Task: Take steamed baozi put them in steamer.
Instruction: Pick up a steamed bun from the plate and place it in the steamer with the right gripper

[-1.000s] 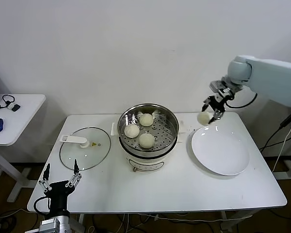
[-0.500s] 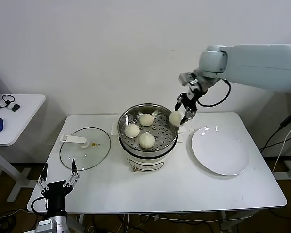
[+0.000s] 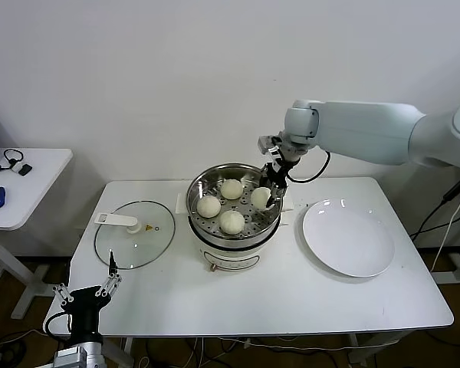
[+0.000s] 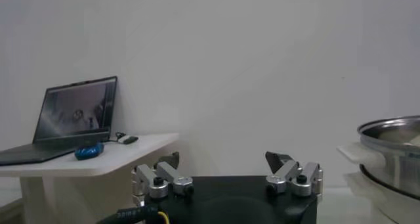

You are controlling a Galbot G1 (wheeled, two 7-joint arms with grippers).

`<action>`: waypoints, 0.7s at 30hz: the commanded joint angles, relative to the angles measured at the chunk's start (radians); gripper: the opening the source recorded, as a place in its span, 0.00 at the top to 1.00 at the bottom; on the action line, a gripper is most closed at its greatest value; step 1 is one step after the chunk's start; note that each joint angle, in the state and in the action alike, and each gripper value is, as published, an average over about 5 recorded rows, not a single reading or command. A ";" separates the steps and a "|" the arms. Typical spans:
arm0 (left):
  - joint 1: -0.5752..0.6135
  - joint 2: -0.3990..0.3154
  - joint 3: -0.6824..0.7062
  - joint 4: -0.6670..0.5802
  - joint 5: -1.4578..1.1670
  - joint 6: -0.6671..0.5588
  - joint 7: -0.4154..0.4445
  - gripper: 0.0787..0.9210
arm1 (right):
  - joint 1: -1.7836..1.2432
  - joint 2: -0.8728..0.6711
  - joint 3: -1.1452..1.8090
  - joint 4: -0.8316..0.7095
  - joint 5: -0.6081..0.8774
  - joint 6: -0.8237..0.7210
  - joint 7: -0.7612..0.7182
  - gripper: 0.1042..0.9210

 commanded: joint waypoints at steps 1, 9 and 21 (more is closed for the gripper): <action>-0.004 -0.049 -0.002 0.007 -0.001 0.001 0.000 0.12 | -0.134 0.038 0.069 -0.129 -0.035 -0.008 0.000 0.34; -0.006 -0.049 -0.002 0.004 -0.003 0.004 0.000 0.12 | -0.106 0.040 0.075 -0.119 0.013 -0.008 -0.001 0.24; 0.006 -0.049 0.004 -0.024 -0.002 0.011 0.001 0.12 | 0.103 -0.151 0.074 0.163 0.156 -0.136 0.305 0.12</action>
